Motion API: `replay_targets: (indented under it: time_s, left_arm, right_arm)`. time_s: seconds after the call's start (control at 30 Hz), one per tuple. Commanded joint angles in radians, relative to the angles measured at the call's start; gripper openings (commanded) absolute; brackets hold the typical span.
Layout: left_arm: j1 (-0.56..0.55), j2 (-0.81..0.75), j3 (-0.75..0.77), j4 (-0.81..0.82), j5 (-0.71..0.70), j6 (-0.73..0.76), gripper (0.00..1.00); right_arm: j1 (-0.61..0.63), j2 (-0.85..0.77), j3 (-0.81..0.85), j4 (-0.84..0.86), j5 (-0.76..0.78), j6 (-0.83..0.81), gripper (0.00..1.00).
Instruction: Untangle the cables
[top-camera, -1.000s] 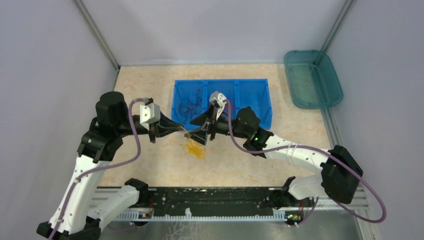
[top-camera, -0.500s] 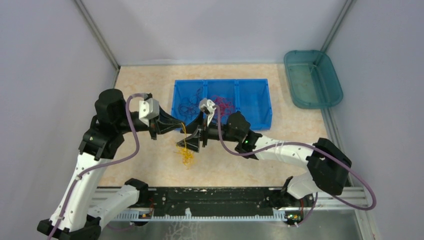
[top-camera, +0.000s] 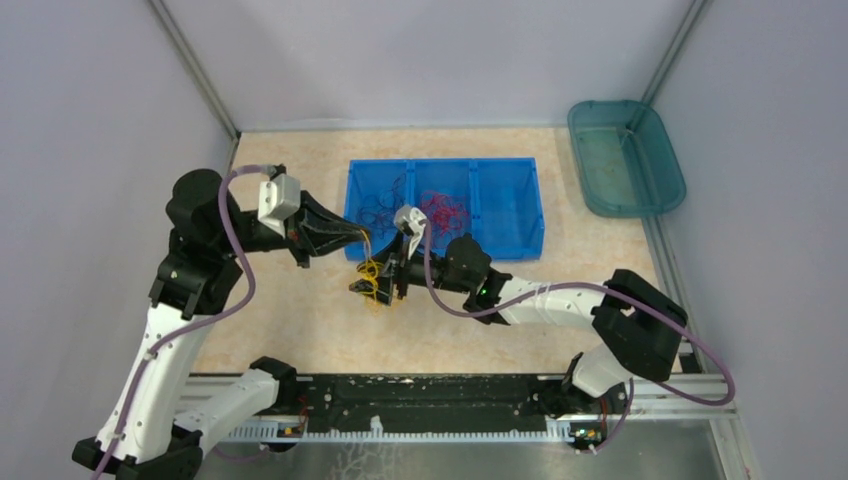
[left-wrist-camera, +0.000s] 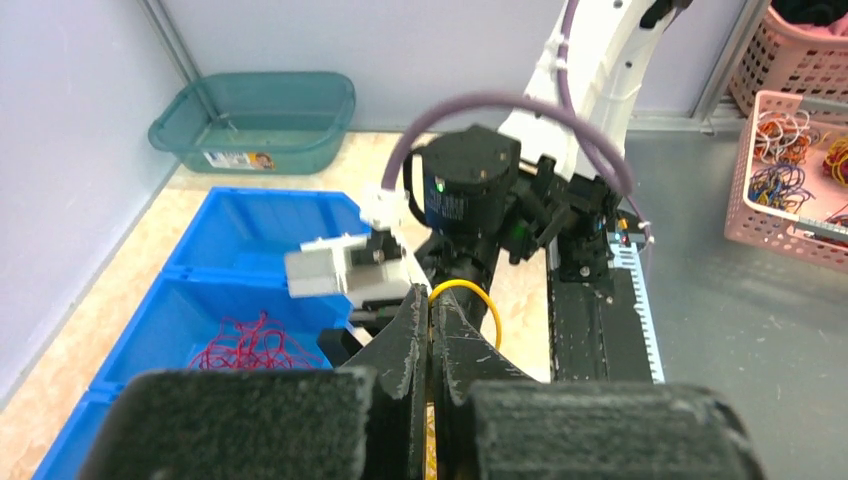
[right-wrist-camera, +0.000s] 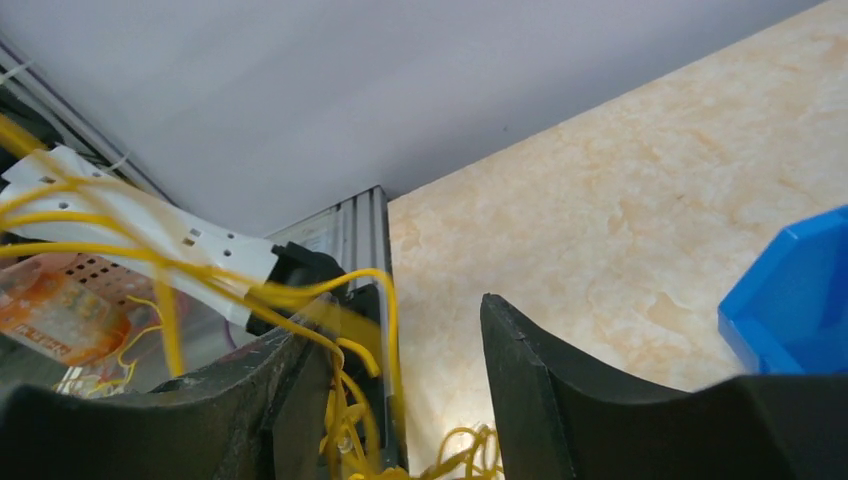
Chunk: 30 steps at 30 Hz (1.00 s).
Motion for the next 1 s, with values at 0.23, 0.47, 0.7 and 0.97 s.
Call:
replay_targets:
  time_s: [0.23,0.47,0.7,0.97]
  left_arm:
    - [-0.003,0.037,0.201,0.146,0.015,-0.115,0.0]
    - [-0.002,0.054,0.279,0.166,-0.036,-0.086,0.0]
    - [-0.003,0.051,0.327,0.244,-0.152,-0.04,0.0]
    - [-0.002,0.06,0.379,0.319,-0.289,-0.007,0.0]
  right_arm:
    - [0.014,-0.034,-0.186,0.11,0.171,-0.045,0.53]
    - [0.014,-0.052,-0.304,0.145,0.258,-0.052,0.51]
    - [0.014,-0.045,-0.405,0.198,0.315,-0.034,0.51]
    - [0.027,-0.046,-0.464,0.187,0.362,-0.047,0.59]
